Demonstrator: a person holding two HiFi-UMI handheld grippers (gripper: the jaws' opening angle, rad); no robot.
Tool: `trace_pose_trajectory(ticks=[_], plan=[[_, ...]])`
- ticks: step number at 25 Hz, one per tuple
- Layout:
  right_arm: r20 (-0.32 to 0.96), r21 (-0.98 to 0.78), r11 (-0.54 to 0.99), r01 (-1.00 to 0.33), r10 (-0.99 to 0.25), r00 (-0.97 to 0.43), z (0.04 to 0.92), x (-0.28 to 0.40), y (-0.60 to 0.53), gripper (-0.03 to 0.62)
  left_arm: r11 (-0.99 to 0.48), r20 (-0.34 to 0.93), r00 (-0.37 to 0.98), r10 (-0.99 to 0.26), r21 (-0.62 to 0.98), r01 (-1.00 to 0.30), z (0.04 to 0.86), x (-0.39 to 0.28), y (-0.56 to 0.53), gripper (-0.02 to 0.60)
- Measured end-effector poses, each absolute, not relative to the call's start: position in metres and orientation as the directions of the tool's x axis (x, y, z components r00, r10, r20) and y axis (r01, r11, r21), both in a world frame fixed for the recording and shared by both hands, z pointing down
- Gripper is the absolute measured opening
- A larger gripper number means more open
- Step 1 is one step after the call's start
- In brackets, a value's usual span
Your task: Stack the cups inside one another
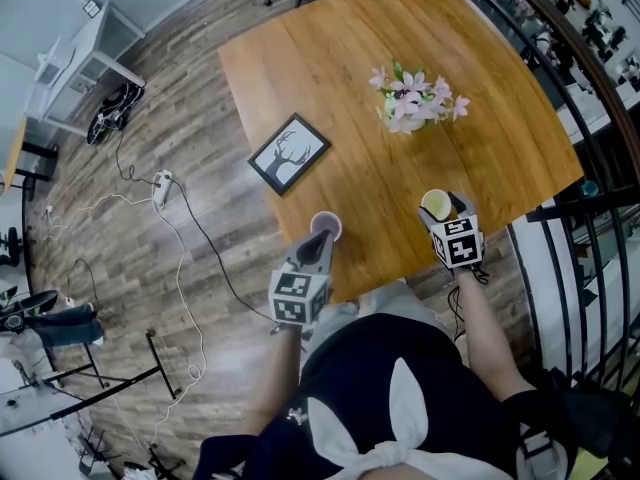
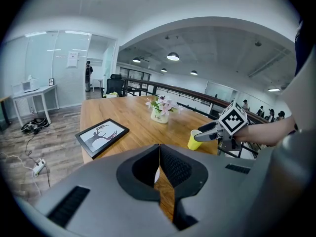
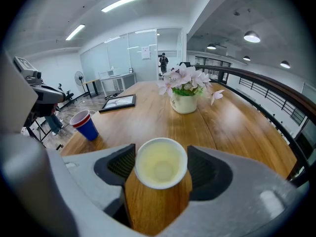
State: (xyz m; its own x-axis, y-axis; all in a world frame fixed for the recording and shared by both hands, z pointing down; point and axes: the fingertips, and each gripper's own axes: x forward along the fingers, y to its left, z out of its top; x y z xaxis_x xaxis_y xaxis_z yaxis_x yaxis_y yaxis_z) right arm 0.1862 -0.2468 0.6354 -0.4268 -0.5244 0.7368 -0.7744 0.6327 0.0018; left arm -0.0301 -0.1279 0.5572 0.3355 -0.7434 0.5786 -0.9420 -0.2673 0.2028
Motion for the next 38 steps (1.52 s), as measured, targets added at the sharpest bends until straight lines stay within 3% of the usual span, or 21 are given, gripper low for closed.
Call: trace_pose_trajectory(ticks=[26,38], plan=[[0.541,0.024,0.621,-0.783,-0.667,-0.512,0.508,0.13,-0.216,0.325,-0.293,0.541,0.347,-0.766,0.186,-0.938,0.539,-0.069,-0.083,0.02],[0.489,0.037,0.655,-0.755,-0.671,-0.558,0.475,0.086,-0.185,0.325,-0.275,0.518,0.334,-0.787,0.19,-0.942,0.531,-0.097,-0.054,0.019]])
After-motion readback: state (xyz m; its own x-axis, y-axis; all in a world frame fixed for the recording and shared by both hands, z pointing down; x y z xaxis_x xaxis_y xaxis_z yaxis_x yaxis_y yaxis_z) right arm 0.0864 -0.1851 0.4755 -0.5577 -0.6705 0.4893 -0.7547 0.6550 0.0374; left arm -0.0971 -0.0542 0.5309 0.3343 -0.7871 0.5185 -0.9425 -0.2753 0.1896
